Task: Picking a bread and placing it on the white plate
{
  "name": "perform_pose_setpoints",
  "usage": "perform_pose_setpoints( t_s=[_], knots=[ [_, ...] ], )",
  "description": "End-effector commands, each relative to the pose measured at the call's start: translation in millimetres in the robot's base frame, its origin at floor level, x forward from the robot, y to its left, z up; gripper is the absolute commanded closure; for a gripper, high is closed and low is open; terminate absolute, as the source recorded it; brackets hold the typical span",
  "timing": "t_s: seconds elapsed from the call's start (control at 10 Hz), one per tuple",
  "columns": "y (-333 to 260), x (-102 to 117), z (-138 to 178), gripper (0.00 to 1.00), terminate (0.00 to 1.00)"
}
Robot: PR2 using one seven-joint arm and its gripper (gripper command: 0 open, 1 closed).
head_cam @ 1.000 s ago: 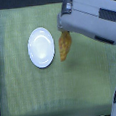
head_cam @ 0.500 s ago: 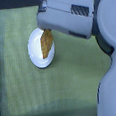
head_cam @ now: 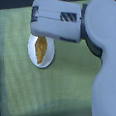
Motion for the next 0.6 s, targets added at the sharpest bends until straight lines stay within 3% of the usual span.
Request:
perform_pose_setpoints(
  t_s=[0.0,0.2,0.3,0.5],
  knots=[
    [1,-2,-20,1.00,0.00],
    [1,-3,-20,1.00,0.00],
    [2,-4,-23,0.00,0.00],
    [-1,-16,-27,0.00,0.00]
  ],
)
